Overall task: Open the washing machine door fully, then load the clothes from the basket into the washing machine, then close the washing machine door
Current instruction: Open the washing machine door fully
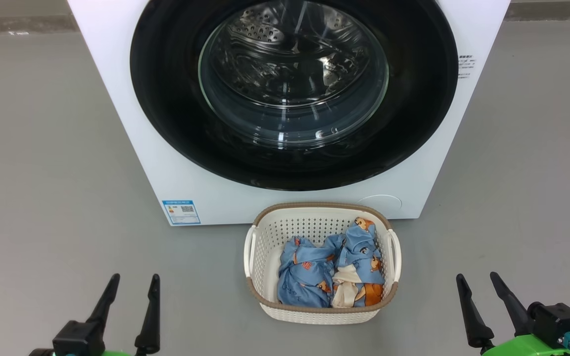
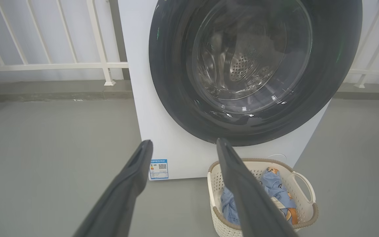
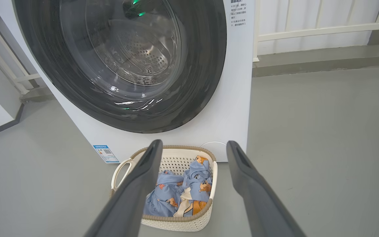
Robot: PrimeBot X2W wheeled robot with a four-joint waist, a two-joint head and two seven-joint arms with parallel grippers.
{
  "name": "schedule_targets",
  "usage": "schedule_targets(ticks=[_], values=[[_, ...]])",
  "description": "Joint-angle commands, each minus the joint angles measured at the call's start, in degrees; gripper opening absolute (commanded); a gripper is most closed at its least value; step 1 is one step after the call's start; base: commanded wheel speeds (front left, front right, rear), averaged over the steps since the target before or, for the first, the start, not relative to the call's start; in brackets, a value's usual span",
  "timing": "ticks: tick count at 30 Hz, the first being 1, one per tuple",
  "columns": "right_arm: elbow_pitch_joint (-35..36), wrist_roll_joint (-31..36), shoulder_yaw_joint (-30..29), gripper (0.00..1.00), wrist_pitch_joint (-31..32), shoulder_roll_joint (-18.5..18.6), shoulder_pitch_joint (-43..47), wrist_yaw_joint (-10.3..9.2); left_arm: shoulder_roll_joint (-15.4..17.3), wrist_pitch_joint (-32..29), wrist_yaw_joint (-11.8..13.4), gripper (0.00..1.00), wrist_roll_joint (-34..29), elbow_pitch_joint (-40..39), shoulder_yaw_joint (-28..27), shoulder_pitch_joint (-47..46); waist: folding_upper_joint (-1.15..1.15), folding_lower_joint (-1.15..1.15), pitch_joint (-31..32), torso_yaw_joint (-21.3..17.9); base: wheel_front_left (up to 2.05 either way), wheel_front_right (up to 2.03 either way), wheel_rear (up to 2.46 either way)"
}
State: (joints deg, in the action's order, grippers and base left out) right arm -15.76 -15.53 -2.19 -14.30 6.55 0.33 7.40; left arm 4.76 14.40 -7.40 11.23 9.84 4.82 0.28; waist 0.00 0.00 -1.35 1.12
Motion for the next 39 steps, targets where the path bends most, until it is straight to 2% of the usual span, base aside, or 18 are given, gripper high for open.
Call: schedule_targets(ticks=[1,8,15,31,39], values=[[1.5,0.7,1.2,1.0,-0.7,0.8,0.1,0.09,0.9,0.6,-0.1,1.0,-0.5,-1.1,-1.8,-1.3,0.0,0.0,0.0,0.0,0.21,0.21,-0.42],[1.4,0.6,1.1,1.0,-0.7,0.8,0.1,0.09,0.6,0.6,-0.1,1.0,-1.3,-1.0,-1.5,-1.3,0.0,0.0,0.0,-0.1,0.56,0.56,-1.11],[1.5,0.8,1.0,1.0,-0.7,0.9,-0.2,0.09,0.2,0.6,-0.1,1.0,-1.3,-0.9,-1.3,-1.1,0.0,0.0,0.0,-0.3,1.12,1.12,-2.24],[1.8,0.9,1.0,1.0,-0.7,0.6,0.0,0.09,0.5,0.6,-0.1,1.0,1.7,-1.7,-2.7,-1.4,0.0,0.0,-0.3,-0.5,1.23,1.23,-2.45],[1.9,1.0,0.9,1.0,-0.7,0.3,-0.1,0.09,0.4,0.6,-0.1,1.0,3.3,-2.6,-3.3,-1.3,0.0,0.0,-0.7,-0.5,0.79,0.79,-1.59]])
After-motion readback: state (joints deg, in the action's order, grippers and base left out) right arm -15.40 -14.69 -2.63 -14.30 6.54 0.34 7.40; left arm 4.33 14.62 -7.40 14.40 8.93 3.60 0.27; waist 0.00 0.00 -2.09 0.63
